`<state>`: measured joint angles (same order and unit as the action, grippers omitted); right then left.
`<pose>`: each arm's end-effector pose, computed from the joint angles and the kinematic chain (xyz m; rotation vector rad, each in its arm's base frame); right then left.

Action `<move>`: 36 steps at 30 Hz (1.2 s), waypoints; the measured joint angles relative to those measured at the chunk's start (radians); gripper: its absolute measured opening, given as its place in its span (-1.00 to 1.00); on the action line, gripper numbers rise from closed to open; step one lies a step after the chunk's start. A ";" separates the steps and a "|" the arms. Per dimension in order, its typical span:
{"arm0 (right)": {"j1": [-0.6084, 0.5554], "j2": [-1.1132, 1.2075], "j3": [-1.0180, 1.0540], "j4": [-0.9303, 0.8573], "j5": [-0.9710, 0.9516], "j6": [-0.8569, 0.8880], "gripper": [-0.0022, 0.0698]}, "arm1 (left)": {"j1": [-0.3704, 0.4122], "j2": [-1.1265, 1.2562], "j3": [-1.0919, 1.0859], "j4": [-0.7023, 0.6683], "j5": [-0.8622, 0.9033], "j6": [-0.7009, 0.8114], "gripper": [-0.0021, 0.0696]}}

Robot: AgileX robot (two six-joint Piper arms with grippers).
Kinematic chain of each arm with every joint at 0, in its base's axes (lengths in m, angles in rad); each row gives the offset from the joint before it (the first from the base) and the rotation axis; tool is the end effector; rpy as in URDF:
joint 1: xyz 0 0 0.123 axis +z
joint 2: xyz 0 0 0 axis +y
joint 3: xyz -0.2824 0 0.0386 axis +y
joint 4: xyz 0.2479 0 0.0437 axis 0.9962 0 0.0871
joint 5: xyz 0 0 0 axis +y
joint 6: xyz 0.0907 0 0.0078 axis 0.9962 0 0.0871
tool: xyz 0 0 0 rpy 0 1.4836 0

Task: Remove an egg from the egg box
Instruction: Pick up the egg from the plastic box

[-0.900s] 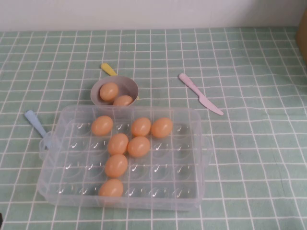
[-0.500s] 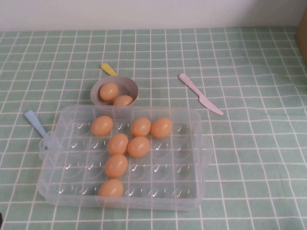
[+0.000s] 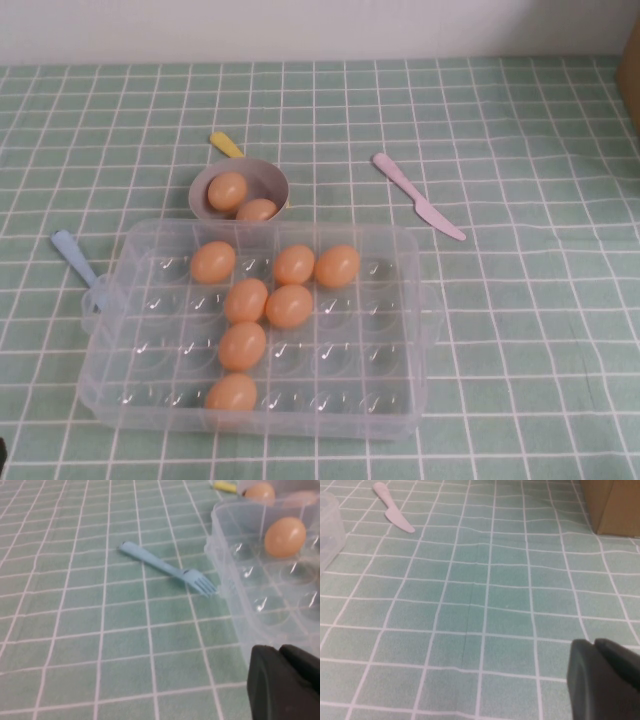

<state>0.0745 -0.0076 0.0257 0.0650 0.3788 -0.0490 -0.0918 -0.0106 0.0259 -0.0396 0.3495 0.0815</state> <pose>0.0523 0.0061 0.1709 -0.0758 1.8790 0.0815 0.0529 -0.0061 0.1735 0.1351 1.8434 -0.0457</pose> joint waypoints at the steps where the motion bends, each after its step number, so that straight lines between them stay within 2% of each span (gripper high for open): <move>1: 0.000 0.000 0.000 0.000 0.000 0.000 -0.99 | 0.000 0.000 0.000 -0.015 -0.011 0.000 -0.95; 12: 0.000 0.000 0.000 0.000 0.000 0.000 -0.99 | 0.000 0.000 0.000 -0.148 -0.106 0.000 -0.95; 22: 0.000 0.000 0.000 0.000 0.000 0.000 -0.99 | 0.000 0.000 0.000 -0.565 -0.167 -0.081 -0.95; 31: 0.000 0.000 0.000 0.000 0.000 0.000 -0.99 | 0.000 0.000 0.000 -0.596 -0.209 -0.081 -0.95; 36: 0.000 0.000 0.000 0.000 0.002 0.000 -0.99 | 0.000 0.049 -0.104 -0.552 -0.095 -0.081 -0.95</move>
<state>0.0745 -0.0076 0.0257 0.0650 0.3805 -0.0490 -0.0918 0.0380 -0.0781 -0.5920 0.2548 0.0000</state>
